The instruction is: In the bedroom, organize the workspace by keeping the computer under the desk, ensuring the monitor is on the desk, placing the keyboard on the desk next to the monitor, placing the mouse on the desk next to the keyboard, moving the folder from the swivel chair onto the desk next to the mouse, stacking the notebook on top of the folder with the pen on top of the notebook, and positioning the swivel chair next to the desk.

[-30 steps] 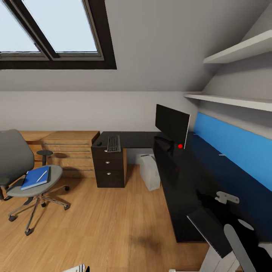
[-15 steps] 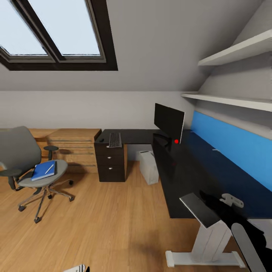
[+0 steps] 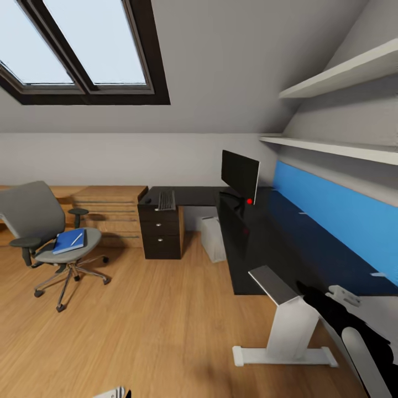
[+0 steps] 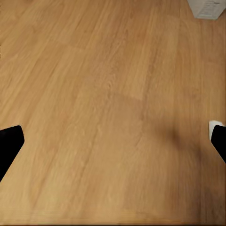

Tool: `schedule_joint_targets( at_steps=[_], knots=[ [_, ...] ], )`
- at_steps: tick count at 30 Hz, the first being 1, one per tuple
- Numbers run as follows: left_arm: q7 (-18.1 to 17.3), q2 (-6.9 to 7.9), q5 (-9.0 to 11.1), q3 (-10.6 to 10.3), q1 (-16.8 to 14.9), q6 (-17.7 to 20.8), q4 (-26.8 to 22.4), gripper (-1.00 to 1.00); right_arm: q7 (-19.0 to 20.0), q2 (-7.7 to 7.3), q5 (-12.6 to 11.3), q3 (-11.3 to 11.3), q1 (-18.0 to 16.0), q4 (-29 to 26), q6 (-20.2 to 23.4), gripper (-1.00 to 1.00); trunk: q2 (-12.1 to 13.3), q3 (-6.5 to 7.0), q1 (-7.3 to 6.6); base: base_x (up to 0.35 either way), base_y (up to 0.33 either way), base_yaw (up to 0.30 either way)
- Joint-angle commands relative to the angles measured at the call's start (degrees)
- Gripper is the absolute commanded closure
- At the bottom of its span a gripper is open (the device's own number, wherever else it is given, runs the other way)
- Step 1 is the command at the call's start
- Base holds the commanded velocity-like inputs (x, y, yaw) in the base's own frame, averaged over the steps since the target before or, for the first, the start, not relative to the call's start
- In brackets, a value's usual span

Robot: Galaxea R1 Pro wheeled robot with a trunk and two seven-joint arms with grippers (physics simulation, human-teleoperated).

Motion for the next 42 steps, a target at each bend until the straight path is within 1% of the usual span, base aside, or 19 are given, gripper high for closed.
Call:
schedule_joint_targets(
  at_steps=[1,6,9,11,12,13,15,18,27,30,31,34,35,40,42],
  knots=[
    [0.29,0.06,0.56,-0.16,-0.03,-0.34,-0.11,-1.0,-0.45,-0.02,-0.61,-0.15,-0.03,0.07,0.2,-1.0,-0.04,-0.05,-0.01,-0.111,-0.046,0.0],
    [0.21,0.06,0.47,-0.15,-0.03,-0.35,-0.52,-1.0,-0.33,0.03,-0.71,-1.8,-0.03,1.03,0.19,-1.0,-0.04,-0.05,-0.01,-0.06,-0.025,0.0],
    [0.28,0.06,0.45,-0.17,-0.03,-0.35,-0.64,-1.0,-0.19,0.05,-1.18,-3.5,-0.03,2.34,0.19,-1.0,-1.24,-0.59,0.65,-0.024,-0.01,0.0],
    [0.34,0.06,0.44,-0.17,-0.03,-0.35,-0.68,-1.0,-0.11,0.04,-2.02,-4.89,-0.03,3.23,0.21,-1.0,-2.04,-0.95,1.09,-0.013,-0.006,0.0],
    [0.39,0.06,0.44,-0.18,-0.03,-0.35,-0.68,-1.0,0.0,0.02,-3.38,-6.33,-0.03,4.03,0.23,-1.0,-2.44,-1.13,1.31,-0.008,-0.003,0.0],
    [0.41,0.06,0.43,-0.18,-0.03,-0.35,-0.68,-1.0,0.06,0.01,-4.23,-6.99,-0.03,4.41,0.24,-1.0,-2.85,-1.31,1.53,-0.006,-0.003,0.0],
    [0.44,0.06,0.43,-0.18,-0.03,-0.35,-0.68,-1.0,0.16,0.0,-6.2,-8.04,-0.03,5.21,0.27,-1.0,-3.65,-1.67,1.97,-0.004,-0.002,0.0],
    [0.46,0.06,0.43,-0.19,-0.03,-0.35,-0.65,-1.0,0.32,-0.05,-9.61,-9.01,-0.03,6.46,0.32,-1.0,-4.85,-2.21,2.62,-0.003,-0.001,0.0],
    [0.43,0.06,0.43,-0.19,-0.03,-0.35,-0.59,-1.0,1.58,-0.15,-19.96,-9.91,-0.03,11.01,1.0,-1.0,-8.46,-3.82,4.6,0.0,0.0,0.0],
    [0.42,0.06,0.43,-0.19,-0.03,-0.35,-0.57,-1.0,2.9,-0.17,-22.65,-9.98,-0.03,12.09,2.59,-1.0,-9.66,-4.36,5.26,0.0,0.0,0.0],
    [0.42,0.06,0.43,-0.19,-0.03,-0.35,-0.56,-1.0,4.03,-0.18,-23.84,-10.02,-0.03,12.54,4.2,-1.0,-10.06,-4.54,5.48,0.0,0.0,0.0],
    [0.41,0.06,0.43,-0.19,-0.03,-0.35,-0.53,-1.0,6.51,-0.19,-25.09,-10.2,-0.05,13.49,8.12,-1.0,-11.27,-5.08,6.14,0.0,0.0,0.0],
    [0.4,0.04,0.42,-0.22,-0.03,-0.35,-0.47,-1.0,7.92,-0.19,-25.51,-10.71,-0.08,14.43,10.62,-1.0,-11.67,-5.26,6.36,0.0,0.0,0.0],
    [0.4,0.0,0.39,-0.28,-0.03,-0.35,-0.36,-1.0,9.02,-0.19,-25.79,-11.85,-0.11,15.31,12.65,-1.0,-13.67,-6.16,7.46,0.0,0.0,0.0],
    [0.4,-0.02,0.35,-0.28,-0.03,-0.35,-0.34,-1.0,9.38,-0.15,-25.91,-12.69,-0.12,14.97,13.16,-1.0,-14.48,-6.52,7.9,0.0,0.0,0.0]
  ],
)
